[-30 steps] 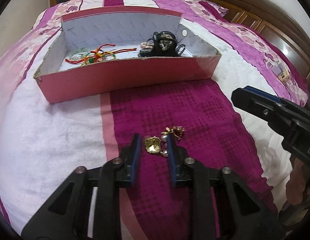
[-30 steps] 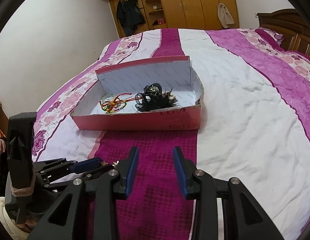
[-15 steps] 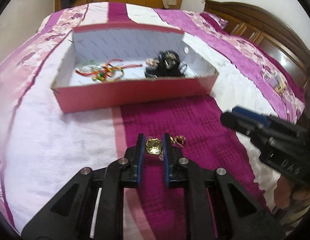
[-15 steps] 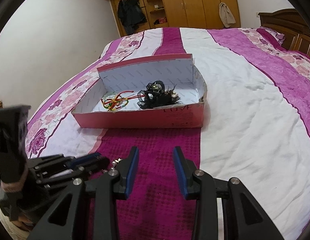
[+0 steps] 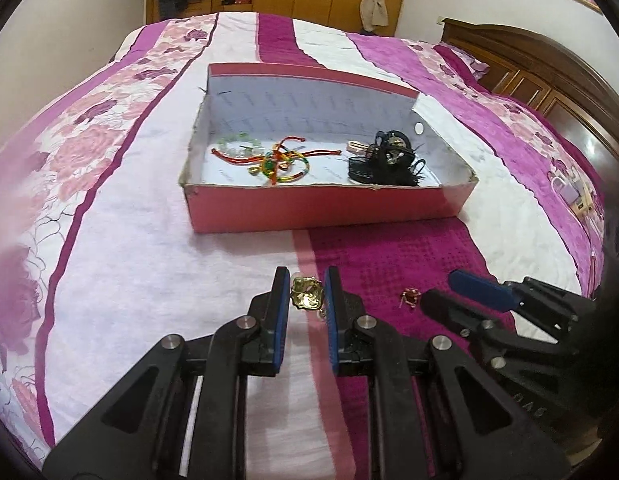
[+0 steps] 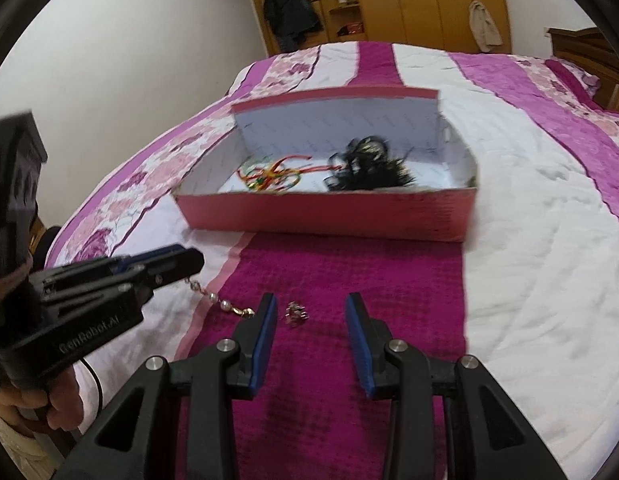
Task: Organize jewelry
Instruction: 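Grasp the gold pearl pendant with the left tool while the right tool grasps a small gold earring, then carry both gold pieces into the pink box and open both tools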
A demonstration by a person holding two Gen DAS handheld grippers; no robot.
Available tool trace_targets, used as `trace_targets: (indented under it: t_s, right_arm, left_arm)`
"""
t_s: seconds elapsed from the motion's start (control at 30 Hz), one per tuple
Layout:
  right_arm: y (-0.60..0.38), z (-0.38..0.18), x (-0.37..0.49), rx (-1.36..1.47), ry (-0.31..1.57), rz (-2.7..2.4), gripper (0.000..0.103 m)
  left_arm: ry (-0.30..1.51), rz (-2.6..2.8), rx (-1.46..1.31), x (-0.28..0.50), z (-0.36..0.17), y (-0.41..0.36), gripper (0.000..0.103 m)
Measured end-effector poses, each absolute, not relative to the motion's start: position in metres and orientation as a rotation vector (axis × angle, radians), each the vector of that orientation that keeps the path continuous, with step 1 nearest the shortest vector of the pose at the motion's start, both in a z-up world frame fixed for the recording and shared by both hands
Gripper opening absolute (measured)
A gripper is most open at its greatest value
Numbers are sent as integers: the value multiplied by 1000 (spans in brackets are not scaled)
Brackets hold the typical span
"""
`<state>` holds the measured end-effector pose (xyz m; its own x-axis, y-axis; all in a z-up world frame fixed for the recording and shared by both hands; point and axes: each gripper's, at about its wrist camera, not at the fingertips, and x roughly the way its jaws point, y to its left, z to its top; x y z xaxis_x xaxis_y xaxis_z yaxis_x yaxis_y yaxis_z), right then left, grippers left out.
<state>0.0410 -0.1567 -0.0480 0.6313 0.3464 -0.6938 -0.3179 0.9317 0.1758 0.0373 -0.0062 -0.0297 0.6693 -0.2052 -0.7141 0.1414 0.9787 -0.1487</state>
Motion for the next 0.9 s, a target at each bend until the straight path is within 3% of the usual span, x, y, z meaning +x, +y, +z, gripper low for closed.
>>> trace_targets:
  t_s: [0.23, 0.4, 0.9]
  right_arm:
    - [-144, -63, 49, -3, 839, 401, 38]
    - [-142, -71, 53, -20, 858, 395, 21]
    - [-150, -42, 40, -9, 705, 386, 21]
  left_arm:
    - [816, -191, -95, 36, -32, 0, 9]
    - [818, -194, -99, 36, -34, 0, 9]
    - [721, -197, -110, 29, -14, -3, 9]
